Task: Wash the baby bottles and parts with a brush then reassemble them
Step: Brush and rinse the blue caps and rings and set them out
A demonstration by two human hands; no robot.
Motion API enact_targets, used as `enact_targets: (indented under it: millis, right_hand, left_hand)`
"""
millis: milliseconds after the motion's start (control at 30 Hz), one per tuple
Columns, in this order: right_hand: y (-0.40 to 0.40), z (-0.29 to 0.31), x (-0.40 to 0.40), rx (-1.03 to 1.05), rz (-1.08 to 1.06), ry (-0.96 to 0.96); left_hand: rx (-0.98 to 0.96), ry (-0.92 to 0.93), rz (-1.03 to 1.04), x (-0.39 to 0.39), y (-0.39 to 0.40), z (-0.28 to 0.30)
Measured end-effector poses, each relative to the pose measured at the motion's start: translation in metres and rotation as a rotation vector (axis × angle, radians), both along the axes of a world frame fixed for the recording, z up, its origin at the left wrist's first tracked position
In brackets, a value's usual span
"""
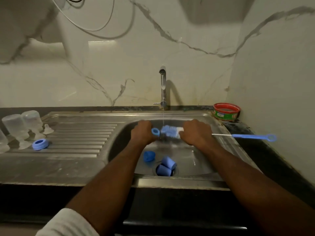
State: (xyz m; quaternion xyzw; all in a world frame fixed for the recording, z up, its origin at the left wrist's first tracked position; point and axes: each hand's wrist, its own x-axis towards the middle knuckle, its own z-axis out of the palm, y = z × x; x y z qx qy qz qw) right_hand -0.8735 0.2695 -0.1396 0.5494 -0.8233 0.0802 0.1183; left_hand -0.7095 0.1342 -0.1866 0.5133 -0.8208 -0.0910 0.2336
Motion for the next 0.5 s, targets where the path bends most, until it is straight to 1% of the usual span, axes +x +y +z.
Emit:
enact_targets:
  millis: [67, 100, 167, 233, 267, 367, 500]
  right_hand:
    - [-0.003, 0.001, 0.001, -0.095, -0.006, -0.042]
    - [-0.004, 0.002, 0.003, -0.116, -0.01, -0.045]
    - [-0.001, 0.0, 0.008, -0.073, -0.007, -0.049]
    - [0.005, -0.005, 0.013, -0.027, -0.02, -0.008]
    - [0.009, -0.006, 0.016, -0.02, -0.04, 0.005]
    - [0.021, -0.004, 0.022, -0.124, -0.077, -0.05]
    - [0.037, 0.003, 0.034, -0.111, -0.074, -0.011]
  left_hand:
    - [-0.089, 0.123, 0.008, -0.004, 0.0, 0.001]
    - [-0.061, 0.137, 0.006, -0.005, 0.0, 0.001]
    - [0.064, 0.073, 0.0, -0.003, 0.006, -0.001]
    - [0.109, 0.066, 0.011, 0.003, 0.003, -0.008]
    - [0.107, 0.103, 0.001, 0.005, 0.002, -0.011]
    - [0.045, 0.15, 0.006, 0.013, 0.016, -0.006]
    - [-0.037, 0.104, -0.016, 0.04, 0.035, 0.012]
